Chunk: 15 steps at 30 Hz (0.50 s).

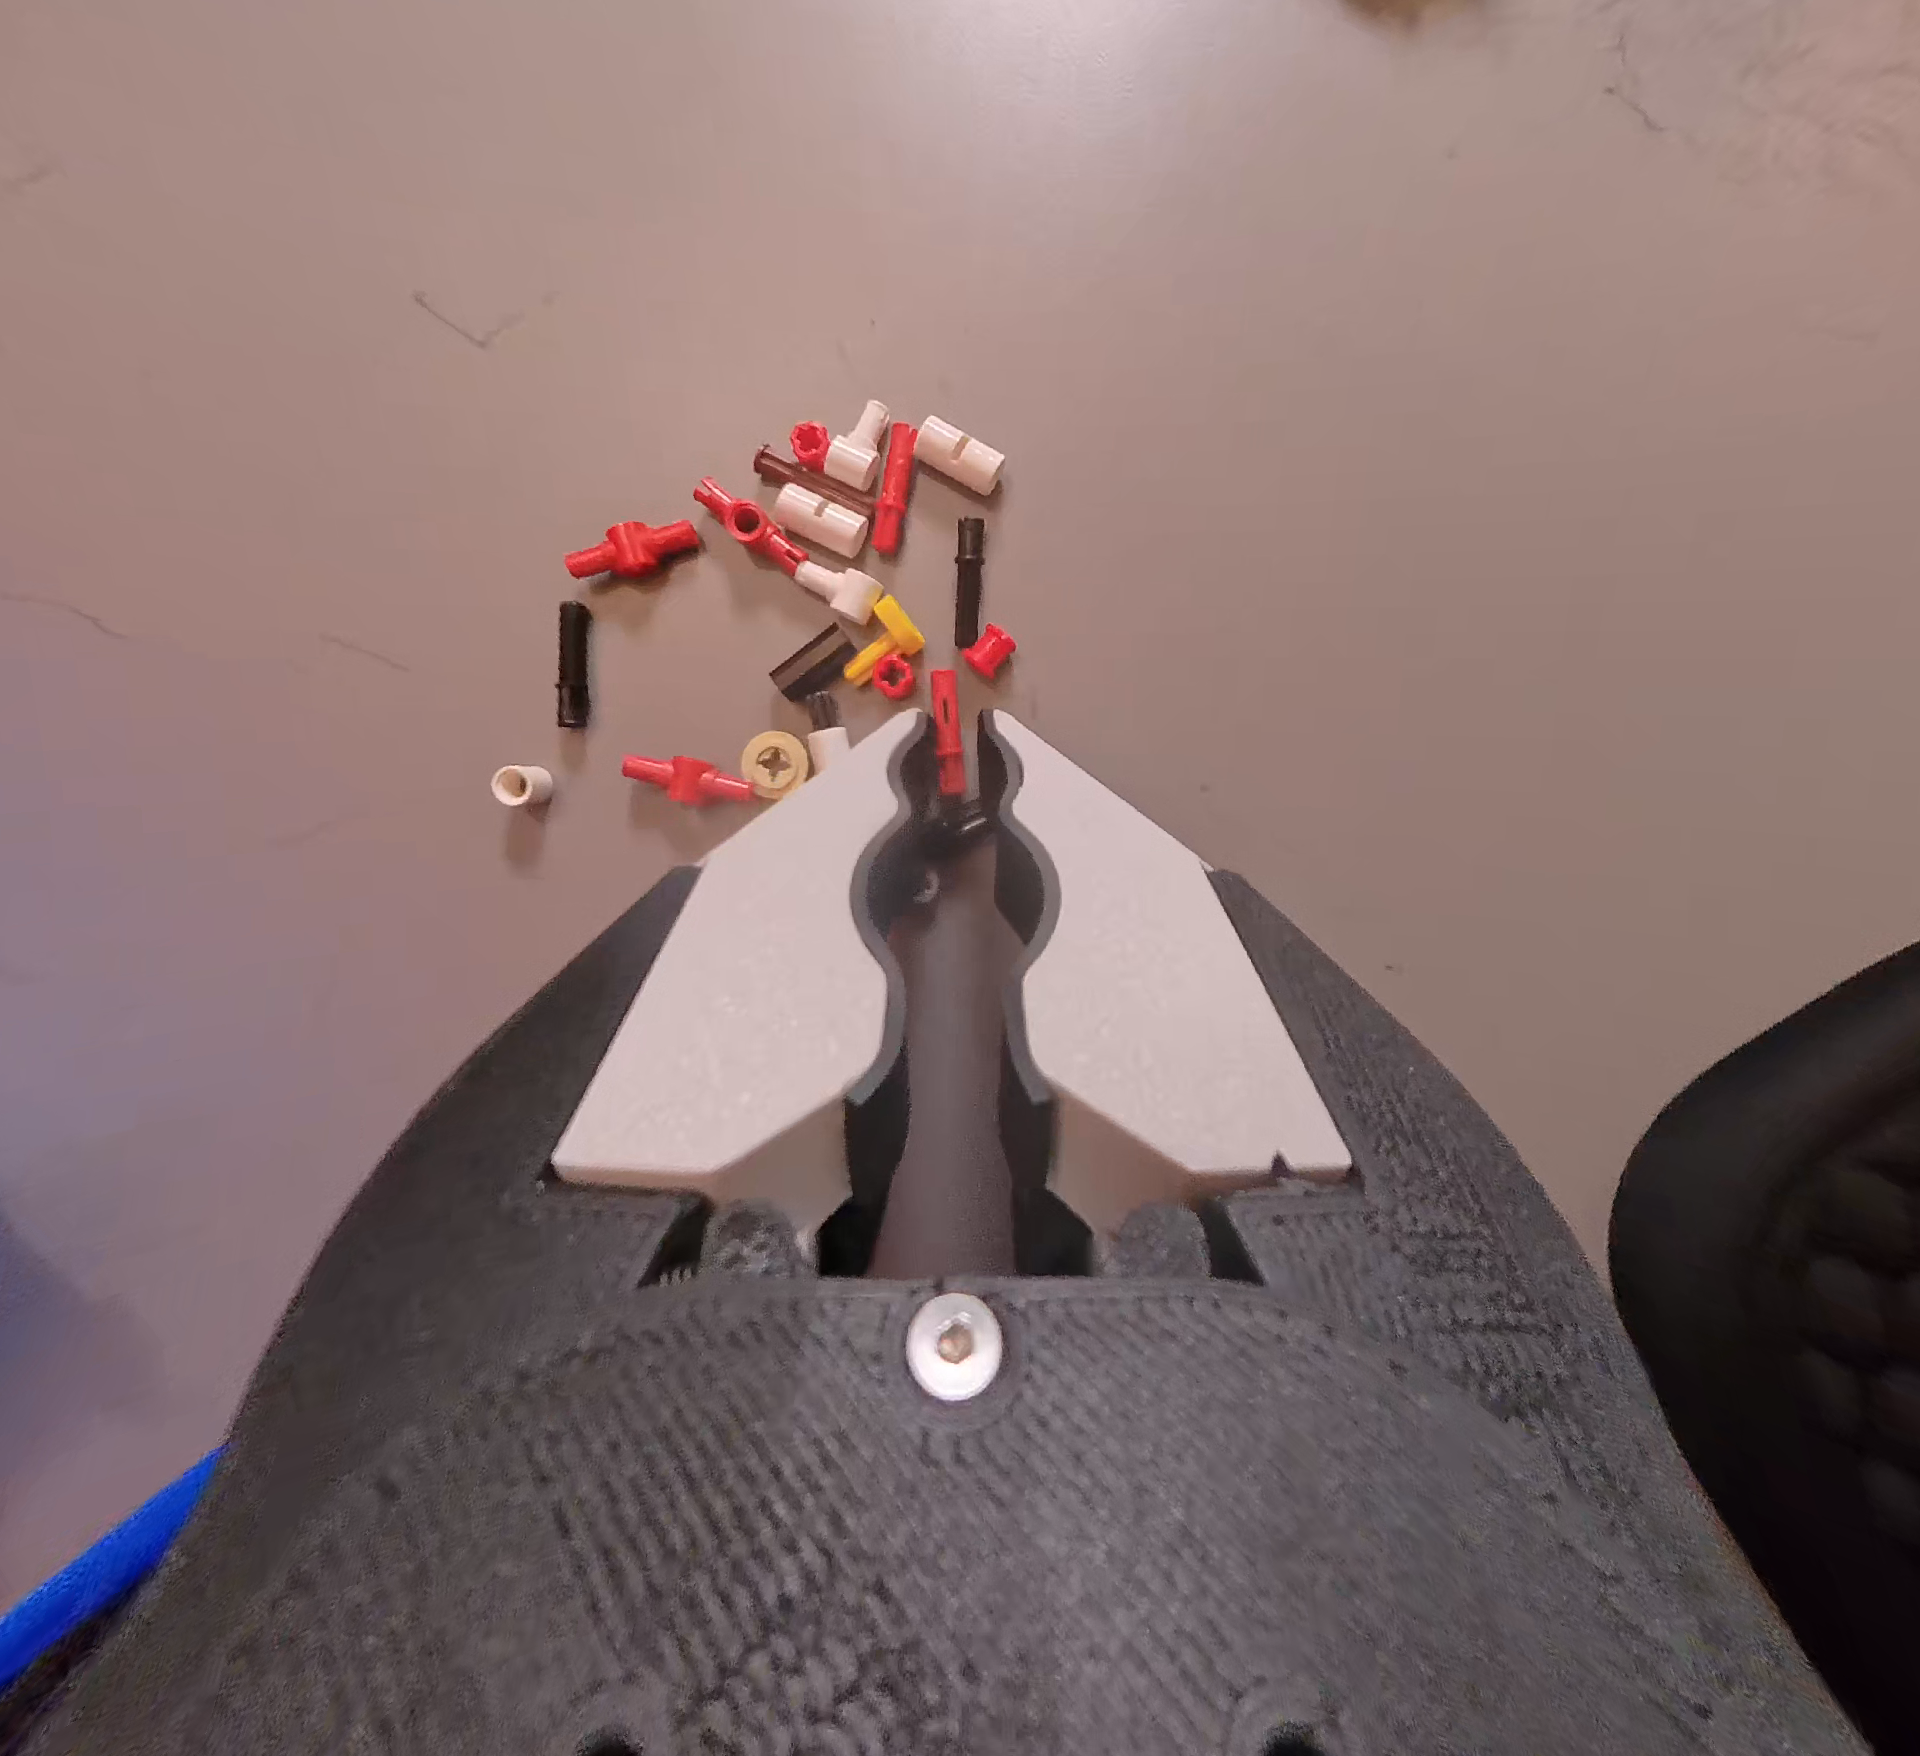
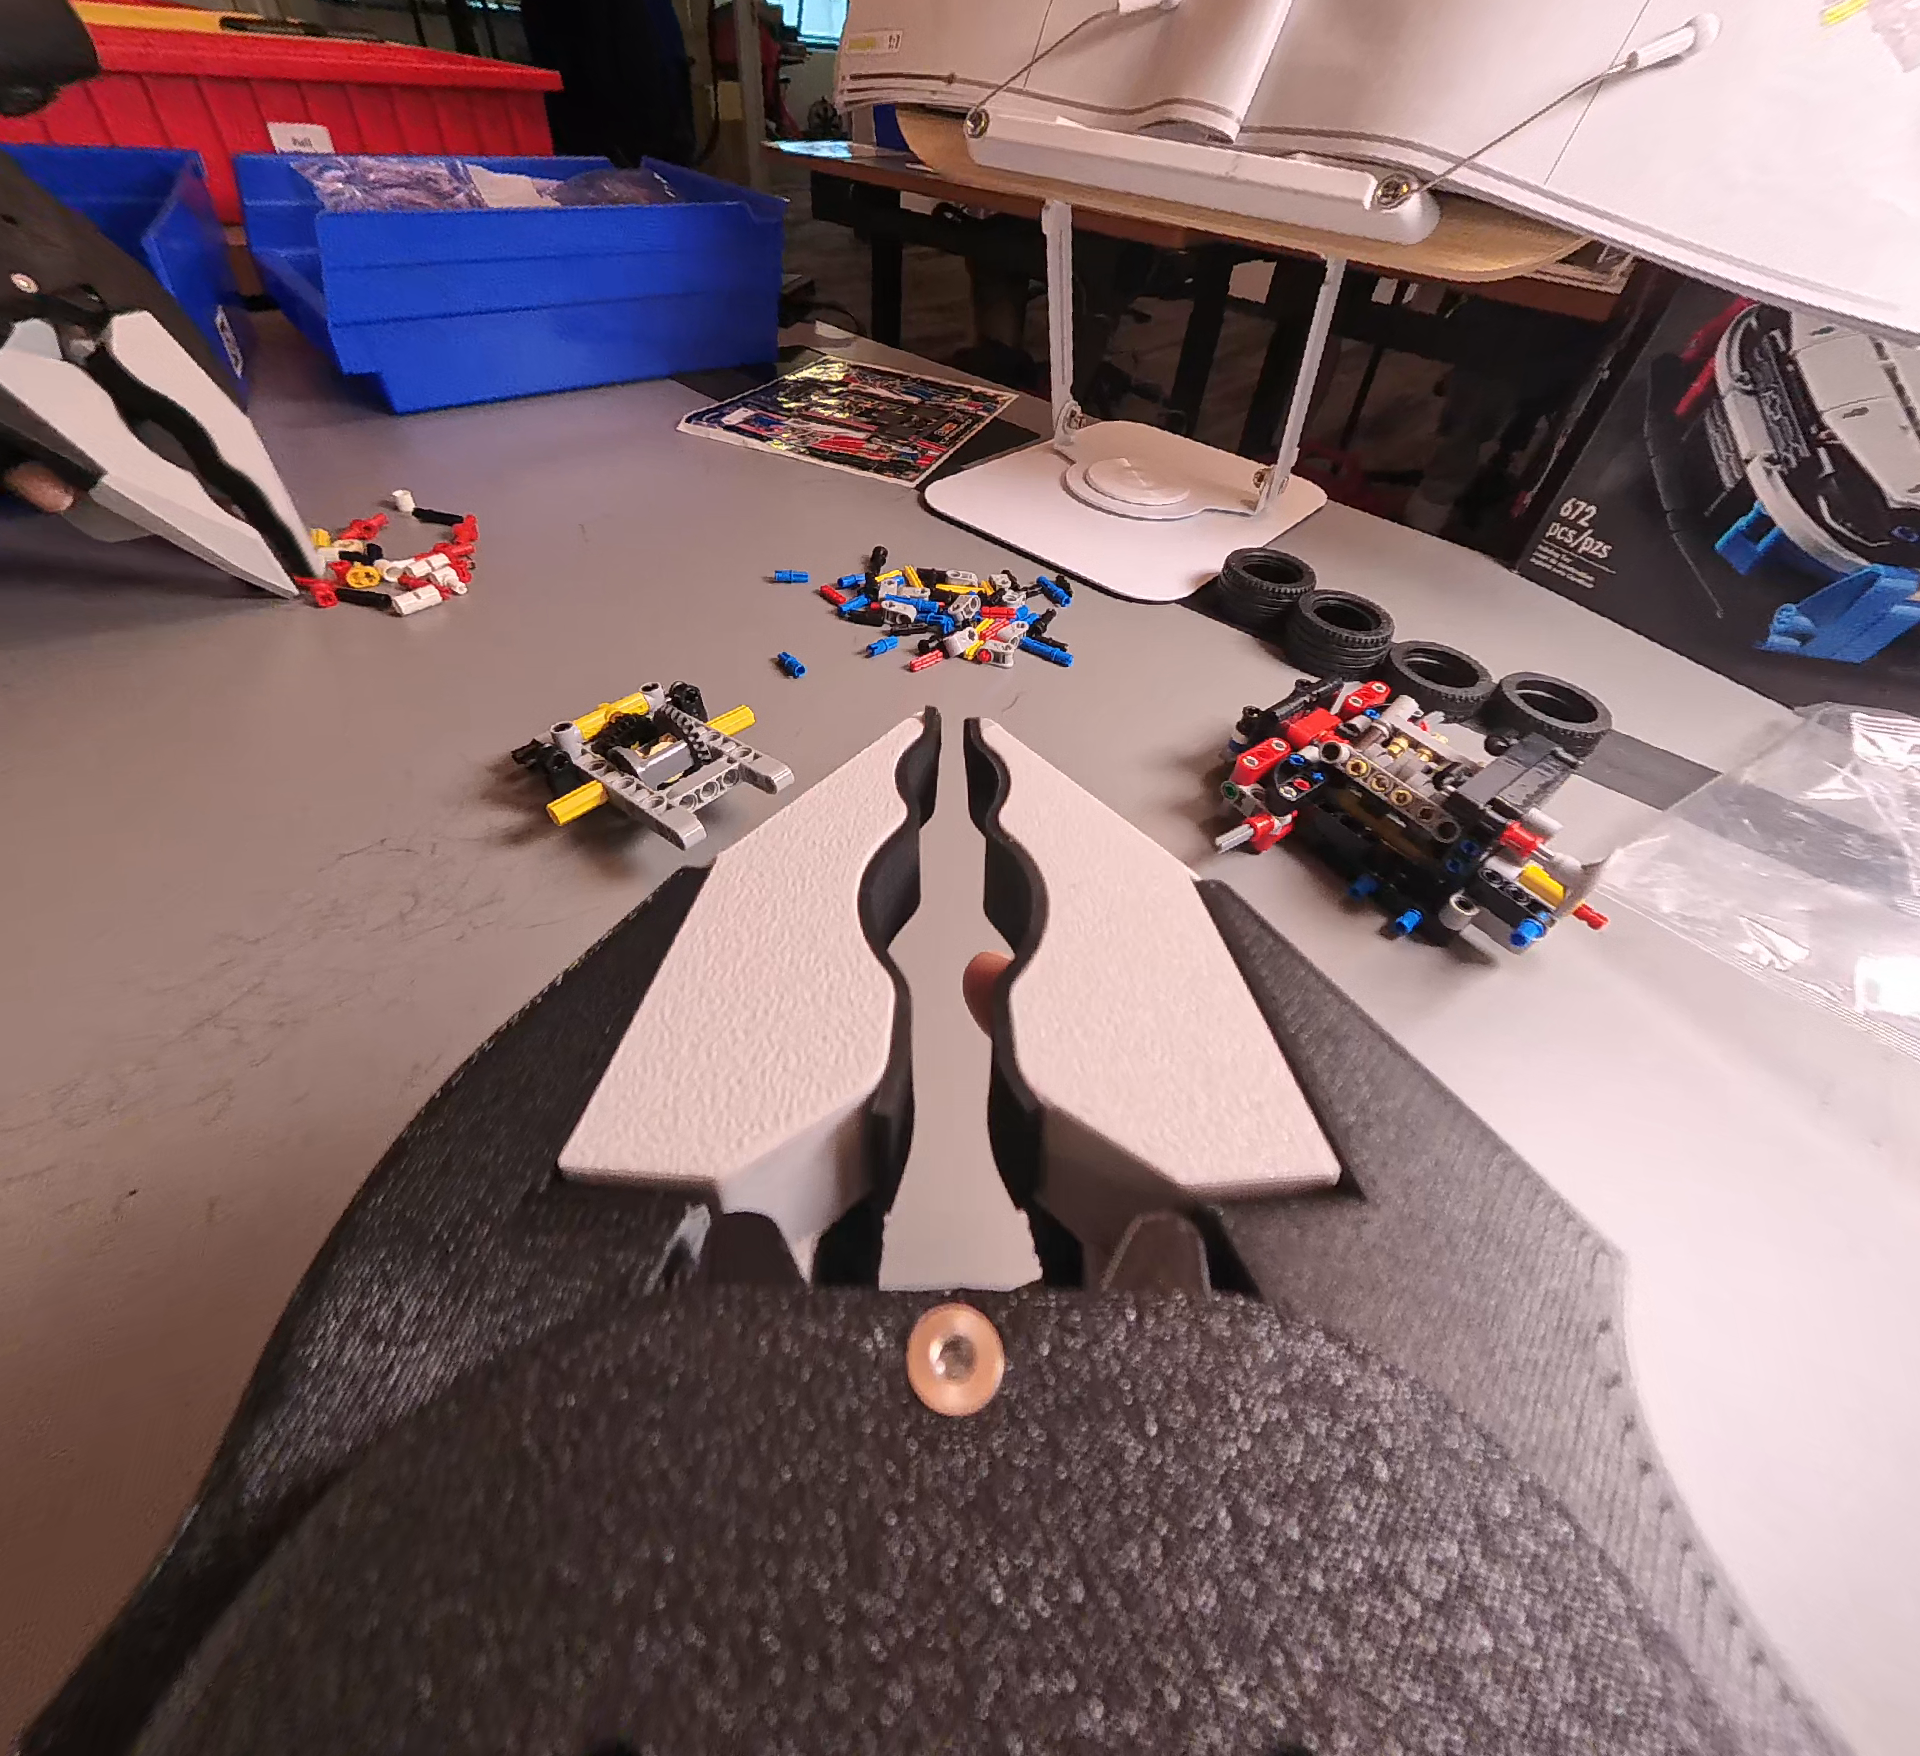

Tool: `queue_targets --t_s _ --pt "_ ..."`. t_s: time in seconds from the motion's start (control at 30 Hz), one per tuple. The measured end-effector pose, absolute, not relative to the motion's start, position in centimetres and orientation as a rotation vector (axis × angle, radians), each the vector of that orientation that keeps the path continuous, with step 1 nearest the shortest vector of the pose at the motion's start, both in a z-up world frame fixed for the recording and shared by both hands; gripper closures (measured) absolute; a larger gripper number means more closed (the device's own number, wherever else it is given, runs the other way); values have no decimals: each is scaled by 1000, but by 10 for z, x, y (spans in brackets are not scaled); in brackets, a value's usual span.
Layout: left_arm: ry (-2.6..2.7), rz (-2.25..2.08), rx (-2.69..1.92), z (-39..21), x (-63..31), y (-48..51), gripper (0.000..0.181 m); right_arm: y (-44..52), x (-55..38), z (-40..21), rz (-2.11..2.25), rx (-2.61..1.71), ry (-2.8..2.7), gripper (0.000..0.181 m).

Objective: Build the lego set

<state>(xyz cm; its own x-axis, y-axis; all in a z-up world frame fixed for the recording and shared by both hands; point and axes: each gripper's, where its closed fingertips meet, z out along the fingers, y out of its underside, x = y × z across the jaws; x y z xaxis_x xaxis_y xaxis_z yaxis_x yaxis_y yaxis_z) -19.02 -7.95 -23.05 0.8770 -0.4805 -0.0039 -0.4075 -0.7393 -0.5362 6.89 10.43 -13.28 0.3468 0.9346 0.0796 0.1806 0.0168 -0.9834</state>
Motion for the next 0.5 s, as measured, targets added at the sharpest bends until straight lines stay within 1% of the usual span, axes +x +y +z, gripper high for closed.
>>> queue_targets --t_s 0.07,0.17,0.23,0.37,0.5 --pt "663 -195 -2497 -231 -189 -80 179 104 69 -133 812 -1447 -1085 178" --pt "754 -175 -2417 -224 -183 -82 179 104 69 -133 806 -1445 -1084 178" --pt "809 -255 -2219 -199 -163 -80 179 105 70 -131 806 -1442 -1080 178" --pt "884 -377 -1770 -130 -121 -85 179 105 70 -131 810 -1440 -1081 178" --pt "938 -376 -1613 -105 -99 -90 179 104 70 -131 803 -1433 -1087 178"
